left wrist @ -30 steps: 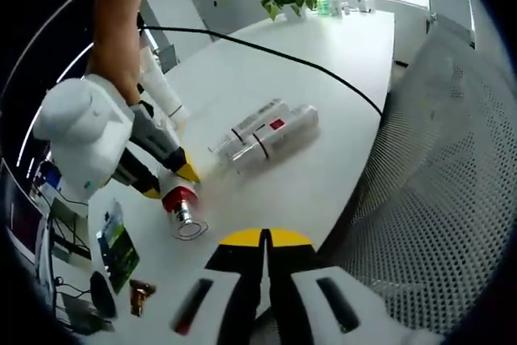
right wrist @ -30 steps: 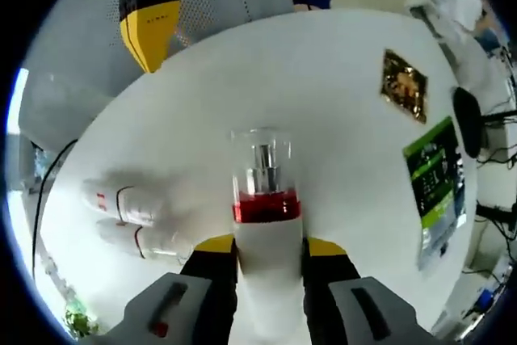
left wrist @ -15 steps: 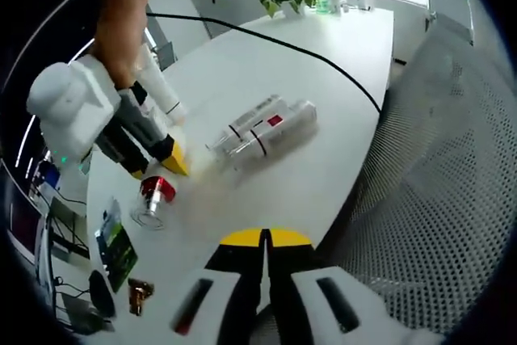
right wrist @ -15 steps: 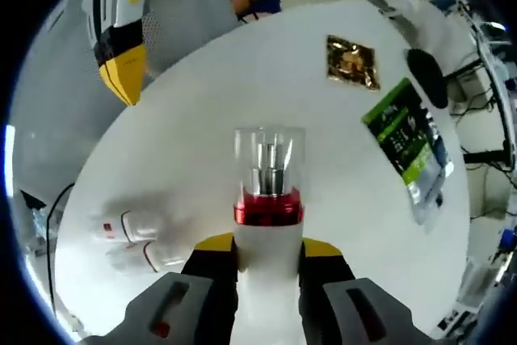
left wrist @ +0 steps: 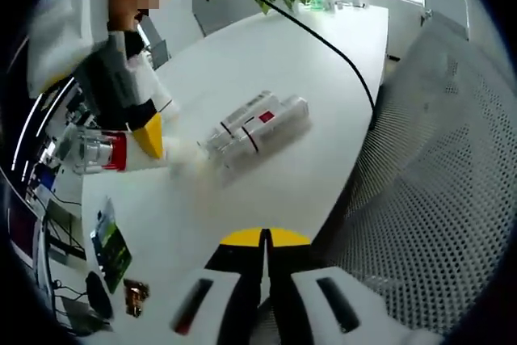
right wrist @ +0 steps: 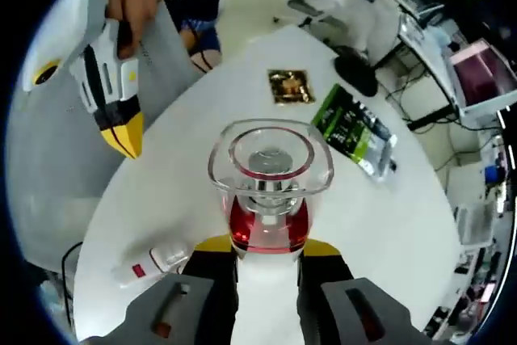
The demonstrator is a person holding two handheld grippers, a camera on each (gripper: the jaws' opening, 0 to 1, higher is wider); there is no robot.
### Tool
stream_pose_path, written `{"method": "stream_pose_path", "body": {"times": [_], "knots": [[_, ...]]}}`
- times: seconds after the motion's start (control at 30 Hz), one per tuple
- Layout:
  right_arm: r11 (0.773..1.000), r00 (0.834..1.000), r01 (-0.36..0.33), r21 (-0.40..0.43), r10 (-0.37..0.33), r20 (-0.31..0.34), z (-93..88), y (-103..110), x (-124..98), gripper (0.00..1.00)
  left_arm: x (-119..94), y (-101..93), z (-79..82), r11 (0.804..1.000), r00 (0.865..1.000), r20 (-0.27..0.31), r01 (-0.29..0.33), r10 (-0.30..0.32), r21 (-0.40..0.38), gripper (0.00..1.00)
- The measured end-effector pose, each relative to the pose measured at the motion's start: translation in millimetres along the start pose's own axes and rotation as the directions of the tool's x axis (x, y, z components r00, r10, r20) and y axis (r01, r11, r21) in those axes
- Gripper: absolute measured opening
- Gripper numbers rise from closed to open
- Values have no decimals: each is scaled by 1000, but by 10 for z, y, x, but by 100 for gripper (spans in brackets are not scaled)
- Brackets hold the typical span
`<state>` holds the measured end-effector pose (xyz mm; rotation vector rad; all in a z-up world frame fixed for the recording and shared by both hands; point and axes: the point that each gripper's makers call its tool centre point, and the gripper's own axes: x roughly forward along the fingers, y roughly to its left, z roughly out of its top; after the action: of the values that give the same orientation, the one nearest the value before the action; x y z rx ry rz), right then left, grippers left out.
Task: Arrange the skincare products in the storage area until every visible bottle or jar stands upright without overlapping.
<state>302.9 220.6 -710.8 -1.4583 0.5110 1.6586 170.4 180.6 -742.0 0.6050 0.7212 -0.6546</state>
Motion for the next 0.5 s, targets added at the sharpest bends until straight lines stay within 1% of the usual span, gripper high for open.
{"method": "stream_pose_path", "body": {"times": [0.03,0.1,0.17,0.23,0.27,0.3,0.4,0.43,0.47,0.5], "knots": [[1000,1000,3,25,-3,10,2,9,-9,21,-1,-1,3,1000,1000,1,0,0,1,1],[995,999,-26,101,23,36,23,70,-54,21,1,-7,11,1000,1000,4,2,-2,3,1],[994,999,-2,112,-3,48,54,36,-103,21,1,-18,18,1000,1000,5,5,-5,10,1],[992,998,7,129,-15,57,68,23,-123,21,-1,-24,20,1000,1000,6,8,-8,15,1],[986,997,23,164,-34,67,74,-1,-149,21,2,-26,22,1000,1000,8,9,-10,16,1],[985,997,26,172,-38,69,78,-8,-163,21,4,-25,23,1000,1000,9,8,-9,17,1],[960,991,52,277,-85,106,91,-57,-255,21,-3,-23,41,1000,1000,19,8,-9,17,2],[941,985,61,333,-110,131,99,-81,-307,21,-17,-17,74,1000,999,38,7,-7,16,3],[920,978,69,386,-138,155,107,-95,-364,21,-34,-26,128,1000,997,70,15,-15,-4,4],[907,974,74,415,-156,166,105,-101,-404,21,-55,-58,201,999,993,110,36,-32,-30,7]]}}
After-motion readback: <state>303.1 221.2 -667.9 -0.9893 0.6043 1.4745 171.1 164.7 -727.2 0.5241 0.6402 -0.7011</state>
